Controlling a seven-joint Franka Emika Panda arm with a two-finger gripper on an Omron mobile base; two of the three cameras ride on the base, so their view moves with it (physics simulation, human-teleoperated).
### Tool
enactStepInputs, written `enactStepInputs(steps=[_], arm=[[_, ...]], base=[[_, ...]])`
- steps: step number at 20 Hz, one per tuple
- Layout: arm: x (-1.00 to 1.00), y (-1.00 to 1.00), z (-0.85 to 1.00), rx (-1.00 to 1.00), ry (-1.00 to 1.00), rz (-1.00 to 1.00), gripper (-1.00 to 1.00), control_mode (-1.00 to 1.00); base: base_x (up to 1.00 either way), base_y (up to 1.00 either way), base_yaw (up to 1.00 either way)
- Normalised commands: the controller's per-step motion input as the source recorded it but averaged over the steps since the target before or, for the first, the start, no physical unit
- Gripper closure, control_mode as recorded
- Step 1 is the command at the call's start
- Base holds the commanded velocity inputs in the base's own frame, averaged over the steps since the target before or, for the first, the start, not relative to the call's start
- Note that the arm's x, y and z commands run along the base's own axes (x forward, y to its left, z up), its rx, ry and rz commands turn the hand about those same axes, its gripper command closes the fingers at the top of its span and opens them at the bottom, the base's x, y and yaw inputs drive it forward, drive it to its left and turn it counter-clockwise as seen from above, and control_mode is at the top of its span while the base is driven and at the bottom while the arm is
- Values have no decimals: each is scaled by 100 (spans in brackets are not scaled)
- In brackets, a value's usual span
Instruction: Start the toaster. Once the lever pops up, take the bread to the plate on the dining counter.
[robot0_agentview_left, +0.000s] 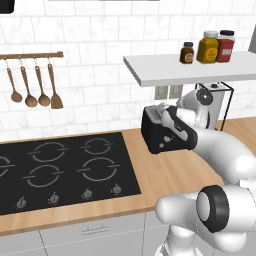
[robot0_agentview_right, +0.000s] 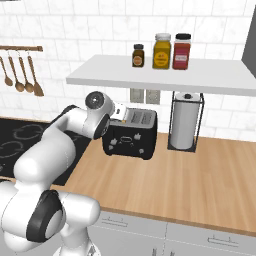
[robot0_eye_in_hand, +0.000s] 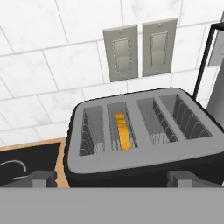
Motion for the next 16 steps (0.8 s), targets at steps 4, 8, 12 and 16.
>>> enactStepInputs(steps=[4, 8, 12, 16], arm=[[0, 0, 0, 0, 0, 0, -100, -100], [0, 0, 0, 0, 0, 0, -100, -100], [0, 0, 0, 0, 0, 0, -100, -100], [0, 0, 0, 0, 0, 0, -100, -100]], base=[[0, 0, 0], [0, 0, 0], [0, 0, 0], [0, 0, 0]])
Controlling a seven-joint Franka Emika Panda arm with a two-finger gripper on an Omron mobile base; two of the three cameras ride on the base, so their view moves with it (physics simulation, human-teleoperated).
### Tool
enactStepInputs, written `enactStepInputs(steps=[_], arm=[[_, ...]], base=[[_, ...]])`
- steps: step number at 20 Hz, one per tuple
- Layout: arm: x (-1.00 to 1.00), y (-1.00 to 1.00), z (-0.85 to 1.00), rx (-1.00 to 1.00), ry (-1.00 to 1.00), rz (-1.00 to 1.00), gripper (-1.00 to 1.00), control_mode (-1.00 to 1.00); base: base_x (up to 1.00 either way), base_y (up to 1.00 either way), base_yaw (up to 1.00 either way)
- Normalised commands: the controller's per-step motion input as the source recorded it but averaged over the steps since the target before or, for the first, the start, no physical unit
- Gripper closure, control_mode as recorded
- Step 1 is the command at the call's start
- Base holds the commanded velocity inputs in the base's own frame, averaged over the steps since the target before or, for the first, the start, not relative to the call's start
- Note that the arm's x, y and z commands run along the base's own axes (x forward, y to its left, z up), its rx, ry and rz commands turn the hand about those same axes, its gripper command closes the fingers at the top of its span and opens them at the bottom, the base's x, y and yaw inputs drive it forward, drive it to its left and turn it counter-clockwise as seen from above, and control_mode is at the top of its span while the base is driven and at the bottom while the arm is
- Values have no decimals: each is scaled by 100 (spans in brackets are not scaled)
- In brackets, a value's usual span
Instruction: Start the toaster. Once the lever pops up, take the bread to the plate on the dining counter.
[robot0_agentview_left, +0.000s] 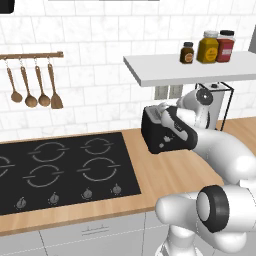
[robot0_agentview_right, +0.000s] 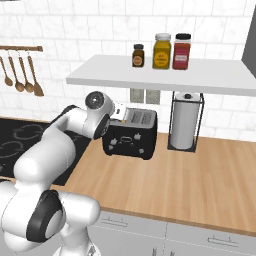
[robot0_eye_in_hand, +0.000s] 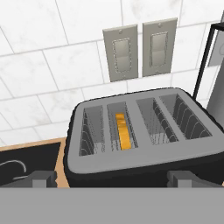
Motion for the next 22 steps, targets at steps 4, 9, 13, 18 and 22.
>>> enactStepInputs(steps=[4, 9, 13, 18, 22], arm=[[0, 0, 0, 0, 0, 0, -100, -100], [0, 0, 0, 0, 0, 0, -100, -100], [0, 0, 0, 0, 0, 0, -100, -100], [0, 0, 0, 0, 0, 0, -100, -100], [0, 0, 0, 0, 0, 0, -100, -100]], base=[[0, 0, 0], [0, 0, 0], [0, 0, 0], [0, 0, 0], [0, 0, 0]])
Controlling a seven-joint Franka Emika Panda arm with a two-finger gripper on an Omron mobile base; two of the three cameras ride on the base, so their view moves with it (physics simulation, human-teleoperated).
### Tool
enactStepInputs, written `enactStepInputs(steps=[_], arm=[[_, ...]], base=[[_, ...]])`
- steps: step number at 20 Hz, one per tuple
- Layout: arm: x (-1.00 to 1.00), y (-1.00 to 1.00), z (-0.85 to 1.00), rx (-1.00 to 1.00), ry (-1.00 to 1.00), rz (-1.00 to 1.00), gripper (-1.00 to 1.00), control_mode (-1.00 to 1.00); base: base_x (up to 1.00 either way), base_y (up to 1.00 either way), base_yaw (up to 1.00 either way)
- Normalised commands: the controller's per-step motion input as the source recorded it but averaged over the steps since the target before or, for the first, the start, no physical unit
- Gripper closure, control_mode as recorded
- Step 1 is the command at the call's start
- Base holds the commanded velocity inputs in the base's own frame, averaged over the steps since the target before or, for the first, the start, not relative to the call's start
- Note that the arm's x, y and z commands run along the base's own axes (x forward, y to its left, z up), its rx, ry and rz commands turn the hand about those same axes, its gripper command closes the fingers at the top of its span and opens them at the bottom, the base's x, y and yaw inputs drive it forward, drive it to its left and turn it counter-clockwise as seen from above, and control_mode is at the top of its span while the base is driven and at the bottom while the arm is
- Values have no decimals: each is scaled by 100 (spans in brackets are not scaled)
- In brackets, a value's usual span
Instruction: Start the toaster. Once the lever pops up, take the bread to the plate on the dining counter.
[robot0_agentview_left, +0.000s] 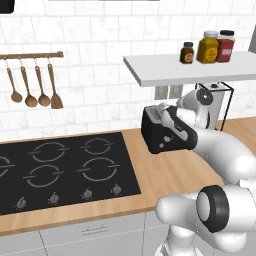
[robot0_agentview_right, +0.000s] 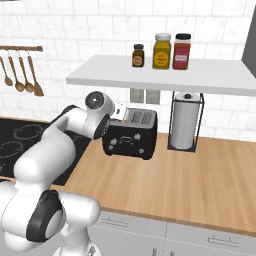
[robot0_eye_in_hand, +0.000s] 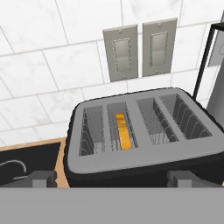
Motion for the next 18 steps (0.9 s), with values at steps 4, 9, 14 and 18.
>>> enactStepInputs(steps=[4, 9, 14, 18], arm=[[0, 0, 0, 0, 0, 0, -100, -100], [0, 0, 0, 0, 0, 0, -100, -100], [0, 0, 0, 0, 0, 0, -100, -100], [0, 0, 0, 0, 0, 0, -100, -100]], base=[[0, 0, 0], [0, 0, 0], [0, 0, 0], [0, 0, 0]])
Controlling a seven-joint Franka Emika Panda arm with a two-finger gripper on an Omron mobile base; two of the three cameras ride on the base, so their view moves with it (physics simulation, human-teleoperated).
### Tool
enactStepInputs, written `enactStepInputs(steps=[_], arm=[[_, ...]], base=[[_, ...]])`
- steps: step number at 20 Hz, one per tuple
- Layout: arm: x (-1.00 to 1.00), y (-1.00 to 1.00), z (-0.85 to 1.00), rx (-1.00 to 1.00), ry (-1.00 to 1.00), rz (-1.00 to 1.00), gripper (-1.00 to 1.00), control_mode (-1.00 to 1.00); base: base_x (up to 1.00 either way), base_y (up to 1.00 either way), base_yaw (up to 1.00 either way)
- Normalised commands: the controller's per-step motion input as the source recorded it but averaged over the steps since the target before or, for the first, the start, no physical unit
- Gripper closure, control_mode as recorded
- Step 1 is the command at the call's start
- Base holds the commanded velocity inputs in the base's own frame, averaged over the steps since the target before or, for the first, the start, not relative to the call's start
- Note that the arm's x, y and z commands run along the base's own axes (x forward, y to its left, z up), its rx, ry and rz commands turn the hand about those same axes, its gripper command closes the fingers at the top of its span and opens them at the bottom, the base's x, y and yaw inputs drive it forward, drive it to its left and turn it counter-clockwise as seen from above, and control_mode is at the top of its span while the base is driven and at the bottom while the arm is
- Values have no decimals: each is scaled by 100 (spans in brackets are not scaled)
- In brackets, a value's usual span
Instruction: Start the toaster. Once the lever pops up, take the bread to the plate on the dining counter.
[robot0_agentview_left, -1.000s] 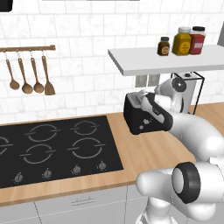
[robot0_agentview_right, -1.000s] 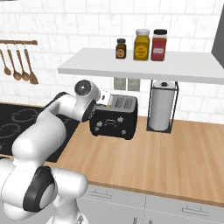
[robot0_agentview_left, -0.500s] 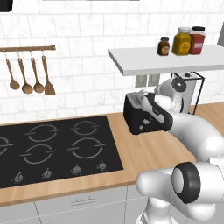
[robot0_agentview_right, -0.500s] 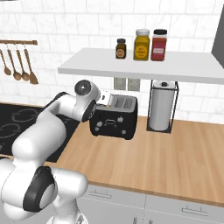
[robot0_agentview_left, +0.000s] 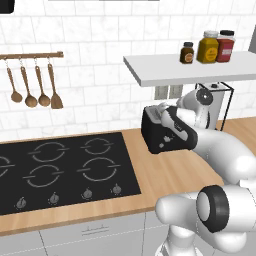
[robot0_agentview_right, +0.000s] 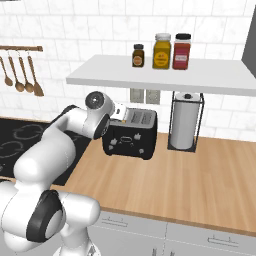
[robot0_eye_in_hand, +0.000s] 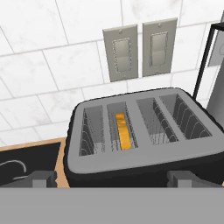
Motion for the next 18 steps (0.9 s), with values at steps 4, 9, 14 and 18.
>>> enactStepInputs(steps=[4, 9, 14, 18], arm=[[0, 0, 0, 0, 0, 0, -100, -100], [0, 0, 0, 0, 0, 0, -100, -100], [0, 0, 0, 0, 0, 0, -100, -100], [0, 0, 0, 0, 0, 0, -100, -100]], base=[[0, 0, 0], [0, 0, 0], [0, 0, 0], [0, 0, 0]])
